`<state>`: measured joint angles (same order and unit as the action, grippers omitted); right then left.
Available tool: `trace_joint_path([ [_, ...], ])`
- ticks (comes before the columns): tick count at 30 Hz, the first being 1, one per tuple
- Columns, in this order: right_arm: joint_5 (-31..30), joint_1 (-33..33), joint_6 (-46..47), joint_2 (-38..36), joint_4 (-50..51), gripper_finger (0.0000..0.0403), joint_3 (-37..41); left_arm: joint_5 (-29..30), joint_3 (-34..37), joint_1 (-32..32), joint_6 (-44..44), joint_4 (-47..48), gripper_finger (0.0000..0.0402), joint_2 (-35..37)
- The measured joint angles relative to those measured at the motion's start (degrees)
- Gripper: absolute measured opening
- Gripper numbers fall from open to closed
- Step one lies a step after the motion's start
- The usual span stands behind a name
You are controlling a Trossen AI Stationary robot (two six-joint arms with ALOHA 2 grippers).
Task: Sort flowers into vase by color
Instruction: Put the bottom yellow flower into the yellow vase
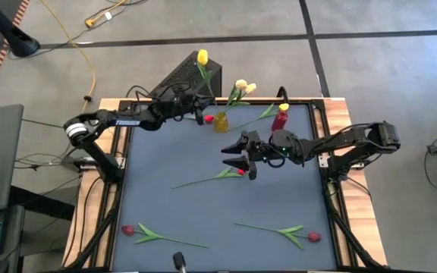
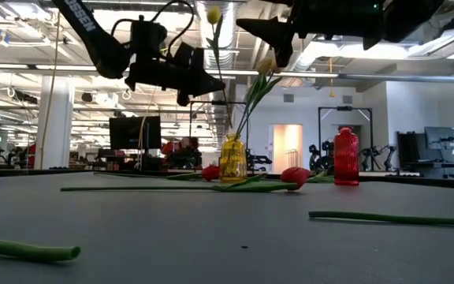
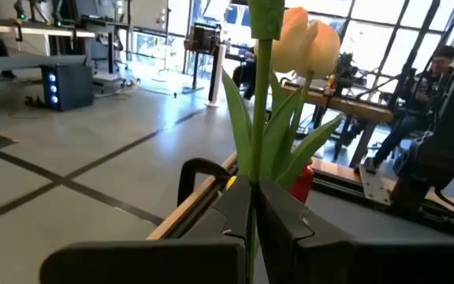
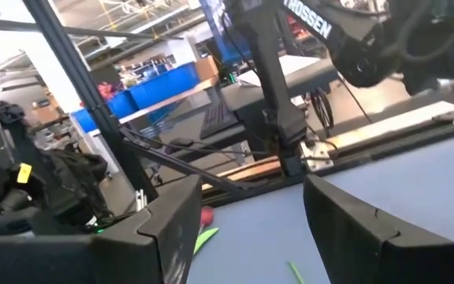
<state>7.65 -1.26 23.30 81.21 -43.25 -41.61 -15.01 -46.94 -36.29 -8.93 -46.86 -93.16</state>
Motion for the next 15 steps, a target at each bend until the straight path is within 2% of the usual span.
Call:
trace_joint_path([
  [10, 0.01, -0.39, 0.80, 0.00, 0.44, 0.0249, 0.01, -0.09, 0.00, 0.31, 1.60, 0.84, 0.0000, -0.39],
  [15, -0.01, -0.48, 0.82, -0.52, 0.68, 0.0249, 0.01, 0.94, -0.04, 1.10, 4.09, 0.31, 0.0000, -3.02],
])
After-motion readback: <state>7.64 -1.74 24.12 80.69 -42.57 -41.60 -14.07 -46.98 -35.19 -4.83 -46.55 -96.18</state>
